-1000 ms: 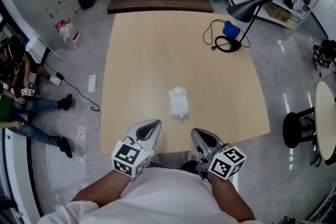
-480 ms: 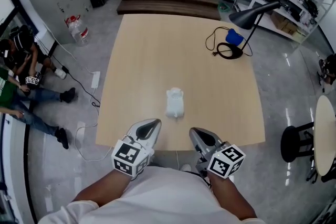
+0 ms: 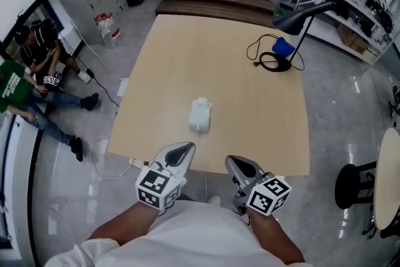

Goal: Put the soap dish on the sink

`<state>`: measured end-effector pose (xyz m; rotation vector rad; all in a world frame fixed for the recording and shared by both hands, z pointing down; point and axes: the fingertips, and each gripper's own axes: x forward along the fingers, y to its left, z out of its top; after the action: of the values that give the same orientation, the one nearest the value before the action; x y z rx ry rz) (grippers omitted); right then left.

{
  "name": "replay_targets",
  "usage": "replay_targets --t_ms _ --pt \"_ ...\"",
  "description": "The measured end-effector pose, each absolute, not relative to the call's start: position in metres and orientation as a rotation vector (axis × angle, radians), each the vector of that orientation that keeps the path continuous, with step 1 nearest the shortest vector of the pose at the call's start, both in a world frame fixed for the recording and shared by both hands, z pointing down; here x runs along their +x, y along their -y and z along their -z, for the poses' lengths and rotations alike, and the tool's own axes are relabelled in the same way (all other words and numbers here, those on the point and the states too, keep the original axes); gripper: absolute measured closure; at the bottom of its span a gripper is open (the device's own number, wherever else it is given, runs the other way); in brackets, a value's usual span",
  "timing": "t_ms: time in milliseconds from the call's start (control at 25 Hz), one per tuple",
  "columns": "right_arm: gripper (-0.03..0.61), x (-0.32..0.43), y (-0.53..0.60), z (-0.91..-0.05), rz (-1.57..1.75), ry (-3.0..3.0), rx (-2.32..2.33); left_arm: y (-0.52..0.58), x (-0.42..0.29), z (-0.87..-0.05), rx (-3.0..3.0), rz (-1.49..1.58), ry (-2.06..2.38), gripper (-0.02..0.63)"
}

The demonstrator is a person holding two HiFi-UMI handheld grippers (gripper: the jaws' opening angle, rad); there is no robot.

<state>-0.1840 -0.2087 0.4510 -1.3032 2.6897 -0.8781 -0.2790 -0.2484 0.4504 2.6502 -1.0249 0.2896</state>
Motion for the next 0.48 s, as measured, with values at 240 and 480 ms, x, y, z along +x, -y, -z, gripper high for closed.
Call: replay_targets --t_ms 240,480 --pt "0.577 -0.169 0.181 -0.462 0.940 -2.714 -1.209 0.212 -0.257 -0.460 2.608 -0.330 1.064 0.606" --pt "0.577 -0.164 0.171 -0.464 0.958 -2.713 -1.159 0.193 -0.262 -0.460 2.587 -0.368 1.125 0.606"
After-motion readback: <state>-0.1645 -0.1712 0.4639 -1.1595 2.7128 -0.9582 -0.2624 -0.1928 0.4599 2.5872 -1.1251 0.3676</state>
